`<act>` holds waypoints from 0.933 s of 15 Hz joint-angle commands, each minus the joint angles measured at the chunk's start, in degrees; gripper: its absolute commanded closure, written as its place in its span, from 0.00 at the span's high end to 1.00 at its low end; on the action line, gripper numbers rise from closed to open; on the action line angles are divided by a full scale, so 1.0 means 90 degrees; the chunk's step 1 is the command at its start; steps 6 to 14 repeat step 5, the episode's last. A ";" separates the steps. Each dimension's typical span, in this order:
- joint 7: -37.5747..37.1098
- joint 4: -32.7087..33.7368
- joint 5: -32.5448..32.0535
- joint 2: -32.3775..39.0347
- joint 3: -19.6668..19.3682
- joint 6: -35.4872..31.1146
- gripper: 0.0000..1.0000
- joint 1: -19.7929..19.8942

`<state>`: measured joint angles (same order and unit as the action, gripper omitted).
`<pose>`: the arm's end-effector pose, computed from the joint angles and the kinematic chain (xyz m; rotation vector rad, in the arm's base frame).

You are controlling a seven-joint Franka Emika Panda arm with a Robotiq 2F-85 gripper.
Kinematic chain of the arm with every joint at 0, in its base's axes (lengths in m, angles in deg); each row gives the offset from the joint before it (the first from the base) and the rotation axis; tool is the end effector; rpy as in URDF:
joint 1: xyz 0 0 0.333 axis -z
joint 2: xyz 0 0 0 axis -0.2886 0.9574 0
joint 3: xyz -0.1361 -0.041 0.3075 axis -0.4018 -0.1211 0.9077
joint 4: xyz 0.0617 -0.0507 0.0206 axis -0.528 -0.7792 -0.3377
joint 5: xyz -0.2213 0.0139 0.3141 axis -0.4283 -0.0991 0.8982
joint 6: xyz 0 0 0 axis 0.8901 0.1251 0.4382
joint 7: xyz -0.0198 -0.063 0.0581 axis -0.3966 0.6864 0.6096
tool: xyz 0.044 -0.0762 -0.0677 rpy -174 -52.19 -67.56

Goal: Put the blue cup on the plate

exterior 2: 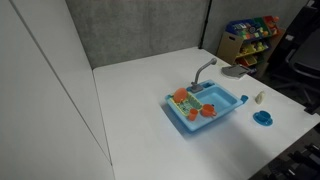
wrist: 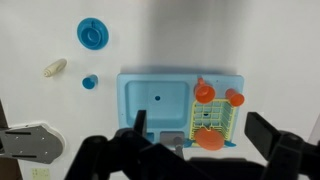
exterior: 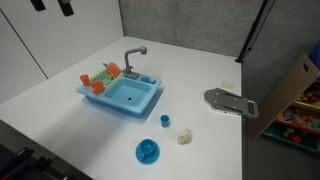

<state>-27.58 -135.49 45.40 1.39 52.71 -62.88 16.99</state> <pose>0.4145 -0.0071 0.5184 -3.1181 0.0020 -0.0648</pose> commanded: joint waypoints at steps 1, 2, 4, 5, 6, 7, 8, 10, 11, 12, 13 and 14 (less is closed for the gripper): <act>0.0001 0.0011 0.0000 -0.0022 -0.0004 0.0025 1.00 0.0004; 0.0002 0.0007 0.0001 -0.0039 -0.0008 0.0026 1.00 0.0005; 0.0002 0.0001 0.0001 -0.0050 -0.0012 0.0026 1.00 0.0006; 0.0002 -0.0001 0.0001 -0.0050 -0.0012 0.0026 1.00 0.0006; 0.0002 -0.0001 0.0001 -0.0050 -0.0012 0.0026 1.00 0.0006; 0.0002 -0.0001 0.0001 -0.0050 -0.0012 0.0026 1.00 0.0006; 0.0002 -0.0001 0.0001 -0.0050 -0.0012 0.0026 1.00 0.0006; 0.0002 -0.0001 0.0001 -0.0050 -0.0012 0.0026 1.00 0.0006; 0.0002 -0.0001 0.0001 -0.0050 -0.0012 0.0026 1.00 0.0006; 0.0002 -0.0001 0.0001 -0.0050 -0.0012 0.0026 1.00 0.0006; 0.0002 -0.0001 0.0001 -0.0050 -0.0012 0.0026 1.00 0.0006; 0.0002 -0.0001 0.0001 -0.0050 -0.0012 0.0026 1.00 0.0006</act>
